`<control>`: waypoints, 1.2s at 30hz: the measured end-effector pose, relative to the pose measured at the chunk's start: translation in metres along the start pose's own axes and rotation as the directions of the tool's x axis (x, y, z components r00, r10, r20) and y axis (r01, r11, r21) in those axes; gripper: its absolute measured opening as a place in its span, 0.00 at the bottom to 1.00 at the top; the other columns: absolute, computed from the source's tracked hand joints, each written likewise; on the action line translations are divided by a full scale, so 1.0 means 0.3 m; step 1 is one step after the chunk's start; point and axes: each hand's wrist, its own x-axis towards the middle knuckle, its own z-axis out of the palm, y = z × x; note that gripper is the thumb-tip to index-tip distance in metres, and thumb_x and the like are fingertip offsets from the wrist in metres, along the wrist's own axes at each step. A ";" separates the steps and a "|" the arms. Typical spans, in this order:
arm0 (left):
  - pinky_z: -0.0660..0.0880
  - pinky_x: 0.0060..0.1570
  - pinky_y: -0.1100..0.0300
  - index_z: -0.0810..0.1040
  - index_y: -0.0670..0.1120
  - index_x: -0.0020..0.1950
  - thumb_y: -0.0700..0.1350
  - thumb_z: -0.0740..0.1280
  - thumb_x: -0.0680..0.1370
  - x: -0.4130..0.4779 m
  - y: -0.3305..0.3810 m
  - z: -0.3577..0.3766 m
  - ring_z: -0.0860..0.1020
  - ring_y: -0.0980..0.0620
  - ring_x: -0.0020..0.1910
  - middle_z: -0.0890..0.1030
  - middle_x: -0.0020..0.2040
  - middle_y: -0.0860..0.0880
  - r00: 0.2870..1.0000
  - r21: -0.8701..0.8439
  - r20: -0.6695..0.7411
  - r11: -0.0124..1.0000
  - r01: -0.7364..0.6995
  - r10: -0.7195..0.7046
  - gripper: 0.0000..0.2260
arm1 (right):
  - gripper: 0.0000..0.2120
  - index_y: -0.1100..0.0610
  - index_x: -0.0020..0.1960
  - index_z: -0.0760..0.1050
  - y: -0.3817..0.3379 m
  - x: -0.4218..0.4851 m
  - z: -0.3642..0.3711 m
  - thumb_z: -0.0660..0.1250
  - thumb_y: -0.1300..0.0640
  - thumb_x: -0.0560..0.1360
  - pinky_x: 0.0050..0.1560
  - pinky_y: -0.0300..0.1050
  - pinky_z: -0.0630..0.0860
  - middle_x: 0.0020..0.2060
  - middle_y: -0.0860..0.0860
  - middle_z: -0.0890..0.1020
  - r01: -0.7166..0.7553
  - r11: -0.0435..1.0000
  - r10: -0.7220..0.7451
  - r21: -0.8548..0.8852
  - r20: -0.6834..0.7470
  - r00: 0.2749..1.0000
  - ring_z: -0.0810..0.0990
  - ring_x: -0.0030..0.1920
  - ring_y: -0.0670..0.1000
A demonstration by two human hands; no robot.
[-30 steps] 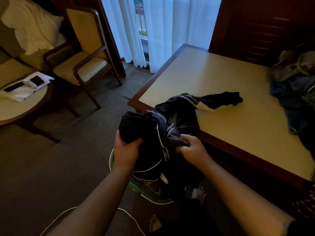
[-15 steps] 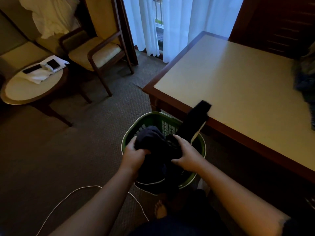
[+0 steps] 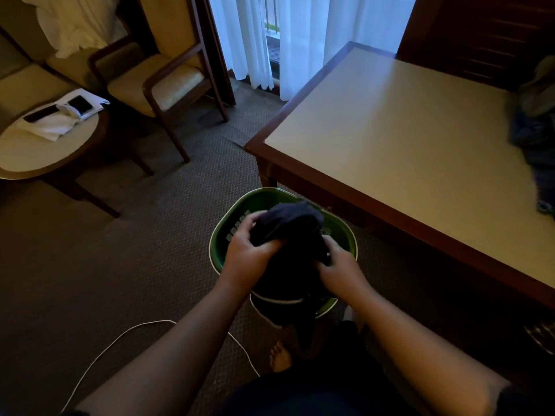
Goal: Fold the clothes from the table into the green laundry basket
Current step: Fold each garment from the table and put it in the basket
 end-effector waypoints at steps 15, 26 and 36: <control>0.77 0.60 0.60 0.68 0.55 0.79 0.41 0.67 0.82 -0.021 -0.245 0.005 0.72 0.49 0.75 0.72 0.77 0.47 0.973 0.447 0.109 0.885 0.134 -0.202 0.26 | 0.30 0.50 0.81 0.61 0.265 0.025 0.178 0.65 0.48 0.82 0.73 0.50 0.68 0.78 0.53 0.67 -0.173 0.944 0.228 -0.281 0.177 0.957 0.67 0.76 0.54; 0.74 0.49 0.68 0.68 0.56 0.79 0.41 0.66 0.83 -0.067 -0.369 -0.021 0.74 0.59 0.60 0.73 0.75 0.48 0.951 0.517 0.095 0.831 0.205 -0.294 0.25 | 0.30 0.53 0.81 0.60 0.306 0.024 0.345 0.65 0.50 0.82 0.76 0.52 0.67 0.78 0.52 0.67 -0.055 0.945 0.125 -0.323 0.203 0.971 0.66 0.77 0.53; 0.78 0.62 0.55 0.63 0.54 0.82 0.43 0.66 0.83 0.000 -0.362 -0.047 0.75 0.54 0.64 0.71 0.77 0.46 0.950 0.336 -0.020 0.892 0.301 -0.312 0.28 | 0.31 0.52 0.81 0.59 0.074 0.166 0.245 0.66 0.52 0.82 0.76 0.50 0.66 0.78 0.51 0.66 0.132 0.866 0.022 -0.482 0.300 0.954 0.65 0.78 0.51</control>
